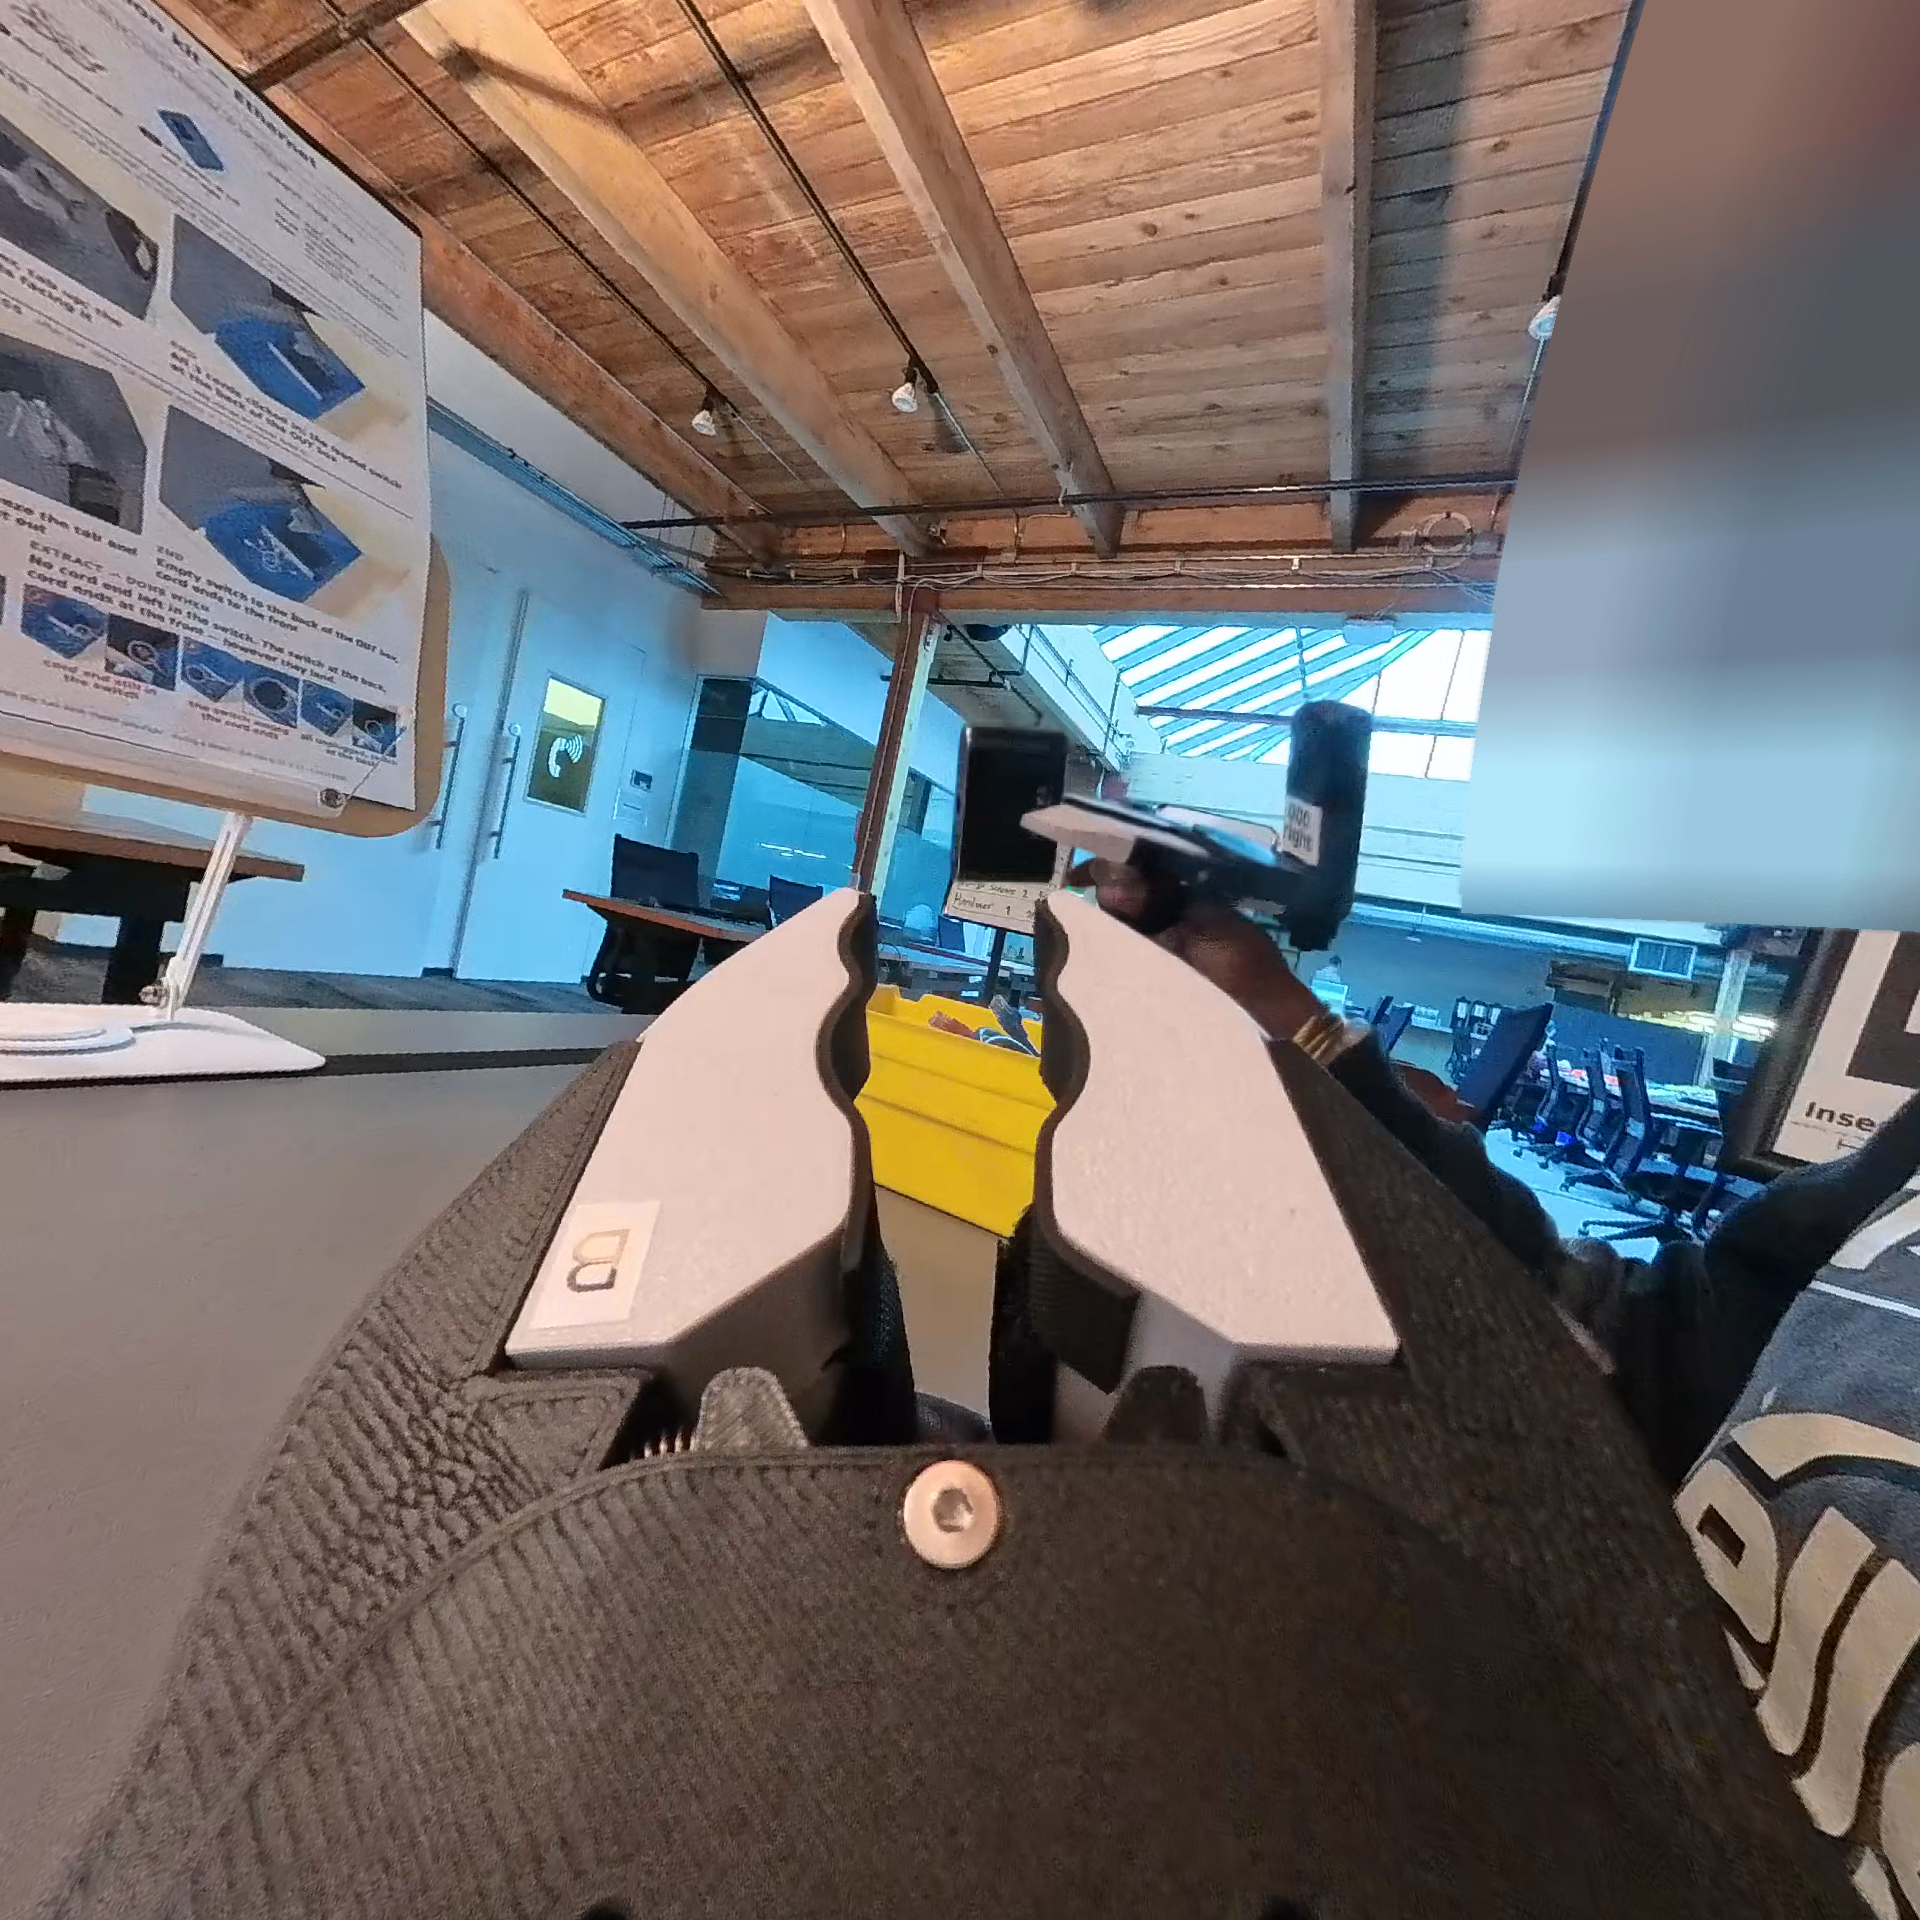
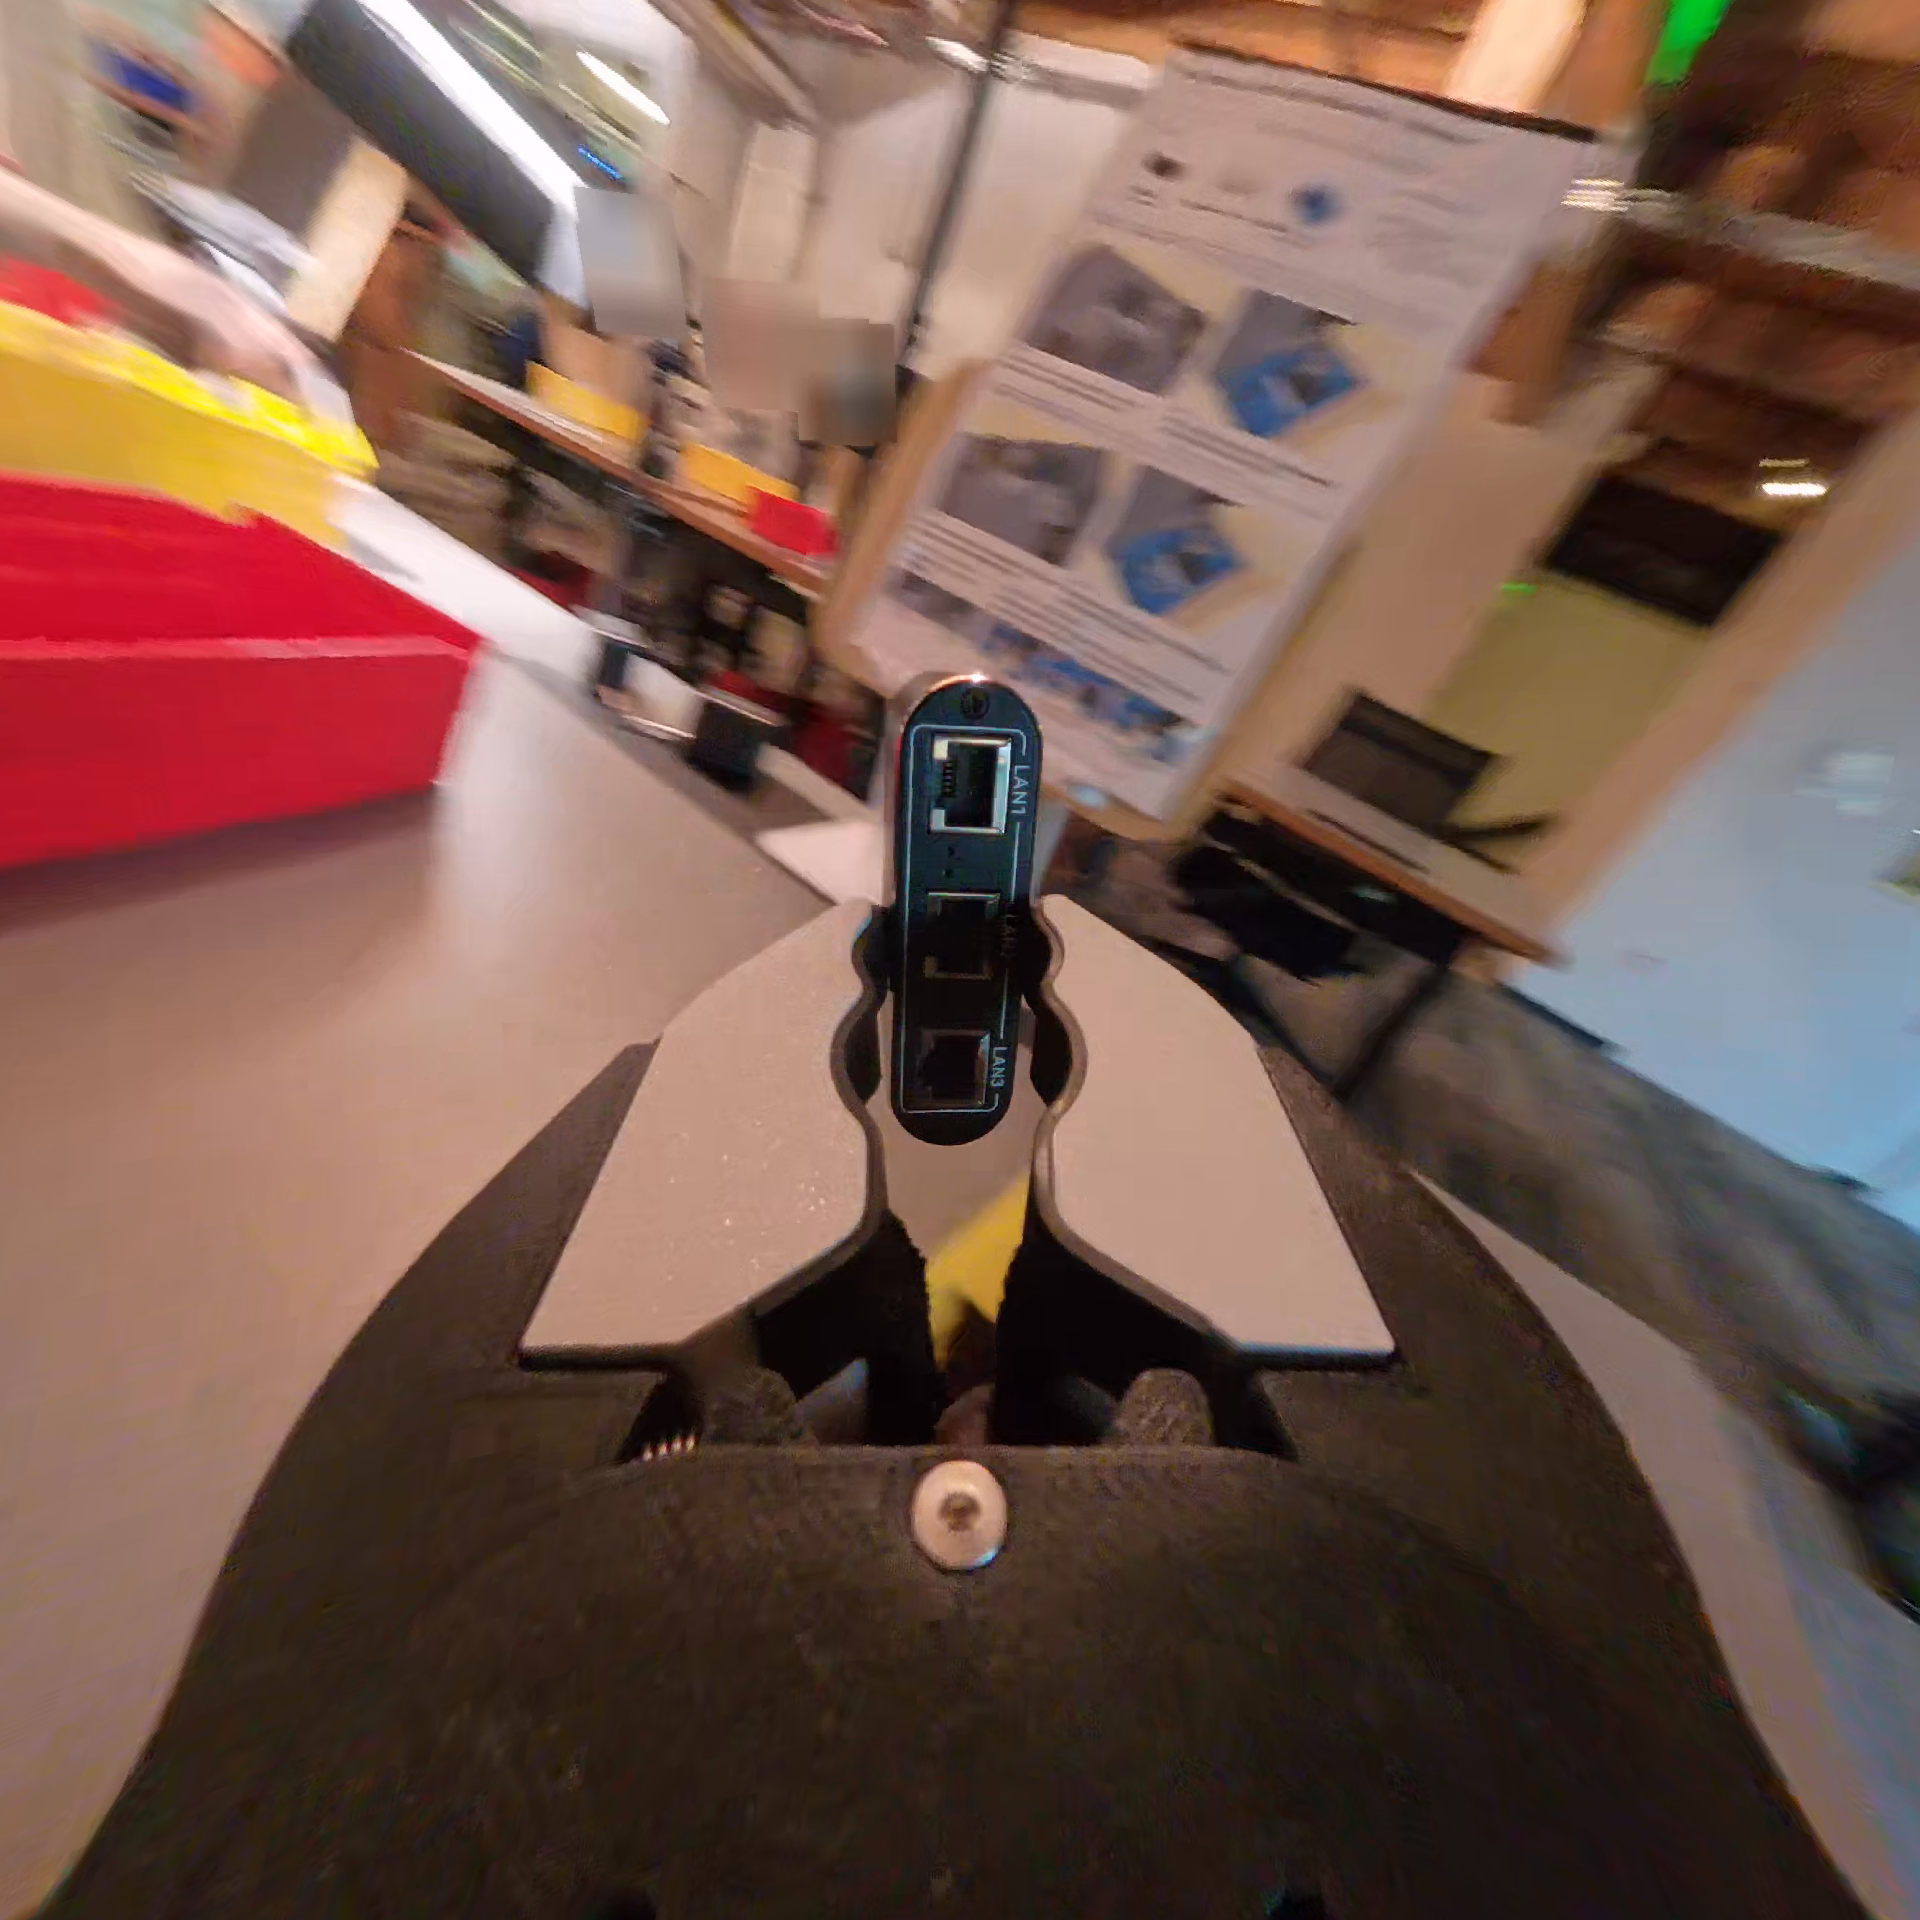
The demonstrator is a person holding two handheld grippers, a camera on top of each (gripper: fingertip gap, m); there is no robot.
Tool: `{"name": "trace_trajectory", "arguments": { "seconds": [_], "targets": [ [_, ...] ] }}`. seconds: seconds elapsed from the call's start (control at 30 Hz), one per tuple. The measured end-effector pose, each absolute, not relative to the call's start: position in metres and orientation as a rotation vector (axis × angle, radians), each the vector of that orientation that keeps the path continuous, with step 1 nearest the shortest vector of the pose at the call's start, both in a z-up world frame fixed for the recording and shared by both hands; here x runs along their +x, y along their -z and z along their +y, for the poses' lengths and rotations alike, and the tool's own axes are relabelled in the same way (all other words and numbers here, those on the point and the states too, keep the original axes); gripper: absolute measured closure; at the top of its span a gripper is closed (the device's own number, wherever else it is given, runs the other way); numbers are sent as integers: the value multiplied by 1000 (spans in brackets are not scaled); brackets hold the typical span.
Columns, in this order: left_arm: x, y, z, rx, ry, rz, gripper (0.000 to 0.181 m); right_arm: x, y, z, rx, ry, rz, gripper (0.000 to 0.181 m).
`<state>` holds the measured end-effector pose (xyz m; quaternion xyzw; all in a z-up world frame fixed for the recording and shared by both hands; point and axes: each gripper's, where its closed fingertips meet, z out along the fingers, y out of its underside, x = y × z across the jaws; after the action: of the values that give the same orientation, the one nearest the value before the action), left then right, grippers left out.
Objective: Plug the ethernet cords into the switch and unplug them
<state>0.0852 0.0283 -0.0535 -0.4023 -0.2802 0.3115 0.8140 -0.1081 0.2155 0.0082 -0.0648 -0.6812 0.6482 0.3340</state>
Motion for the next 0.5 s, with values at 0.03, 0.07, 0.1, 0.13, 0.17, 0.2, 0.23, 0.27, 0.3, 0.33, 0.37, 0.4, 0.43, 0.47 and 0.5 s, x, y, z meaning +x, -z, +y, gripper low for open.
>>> {"name": "trace_trajectory", "arguments": {
  "seconds": [0.03, 0.07, 0.1, 0.13, 0.17, 0.2, 0.23, 0.27, 0.3, 0.33, 0.37, 0.4, 0.43, 0.47, 0.5],
  "targets": [
    [85, 53, 28, -857, -665, -597, 153, -127, -5, 232, -230, -1602, -1736, 157],
    [86, 53, 28, -857, -667, -594, 153, -144, 2, 247, -304, -1537, -1711, 157],
    [86, 53, 29, -858, -671, -591, 153, -160, 12, 260, -382, -1506, -1704, 157],
    [87, 53, 29, -859, -676, -588, 153, -173, 24, 269, -455, -1500, -1712, 157],
    [87, 53, 29, -860, -679, -585, 153, -183, 36, 274, -514, -1500, -1731, 157],
    [87, 53, 30, -861, -681, -584, 153, -189, 48, 277, -556, -1487, -1758, 157],
    [87, 53, 30, -861, -682, -583, 153, -194, 58, 278, -579, -1457, -1786, 158],
    [87, 53, 30, -861, -683, -583, 153, -196, 65, 279, -583, -1417, -1808, 158],
    [87, 53, 29, -860, -682, -583, 153, -197, 67, 278, -574, -1380, -1813, 158],
    [88, 53, 29, -859, -681, -582, 153, -198, 67, 277, -559, -1356, -1807, 158],
    [88, 53, 30, -860, -681, -581, 153, -198, 68, 275, -547, -1342, -1803, 158],
    [88, 53, 30, -861, -683, -581, 153, -198, 70, 274, -542, -1329, -1808, 158],
    [88, 53, 30, -863, -684, -581, 153, -199, 73, 273, -543, -1318, -1815, 158],
    [88, 53, 30, -866, -685, -581, 153, -199, 75, 271, -538, -1316, -1819, 158],
    [88, 53, 31, -868, -686, -580, 153, -199, 77, 269, -532, -1319, -1821, 158]
  ]
}}
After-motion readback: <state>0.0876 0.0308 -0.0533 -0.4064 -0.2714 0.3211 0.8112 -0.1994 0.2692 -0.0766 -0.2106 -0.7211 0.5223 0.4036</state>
